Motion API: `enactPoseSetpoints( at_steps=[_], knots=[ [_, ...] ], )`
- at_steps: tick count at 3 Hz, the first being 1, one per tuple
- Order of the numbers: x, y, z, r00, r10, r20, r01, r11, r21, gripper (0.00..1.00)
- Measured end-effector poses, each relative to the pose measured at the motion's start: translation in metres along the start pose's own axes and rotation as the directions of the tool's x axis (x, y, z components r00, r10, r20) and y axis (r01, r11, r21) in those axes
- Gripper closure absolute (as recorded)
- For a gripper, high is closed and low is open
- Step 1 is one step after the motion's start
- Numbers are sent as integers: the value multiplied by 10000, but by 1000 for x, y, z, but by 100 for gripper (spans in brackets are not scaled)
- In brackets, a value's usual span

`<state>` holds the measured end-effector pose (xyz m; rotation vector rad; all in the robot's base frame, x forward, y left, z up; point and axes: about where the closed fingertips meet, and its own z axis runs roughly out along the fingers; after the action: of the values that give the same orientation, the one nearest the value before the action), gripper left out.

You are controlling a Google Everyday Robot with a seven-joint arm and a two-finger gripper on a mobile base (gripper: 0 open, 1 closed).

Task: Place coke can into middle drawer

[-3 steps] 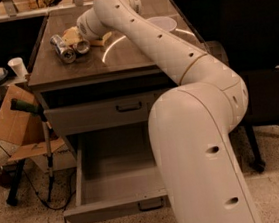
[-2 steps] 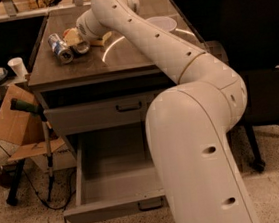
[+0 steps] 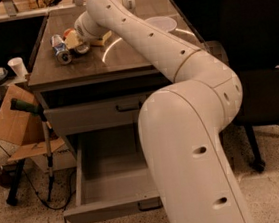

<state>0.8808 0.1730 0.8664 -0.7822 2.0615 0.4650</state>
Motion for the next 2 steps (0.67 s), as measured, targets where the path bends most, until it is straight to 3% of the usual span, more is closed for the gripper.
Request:
enactPoseSetpoints(
  at_steps=[1, 2],
  knots=[
    [4, 2, 3, 9994, -136, -320, 138, 9999, 60, 61],
    [5, 1, 2, 9987, -209, -472, 217, 9996, 158, 85]
  ],
)
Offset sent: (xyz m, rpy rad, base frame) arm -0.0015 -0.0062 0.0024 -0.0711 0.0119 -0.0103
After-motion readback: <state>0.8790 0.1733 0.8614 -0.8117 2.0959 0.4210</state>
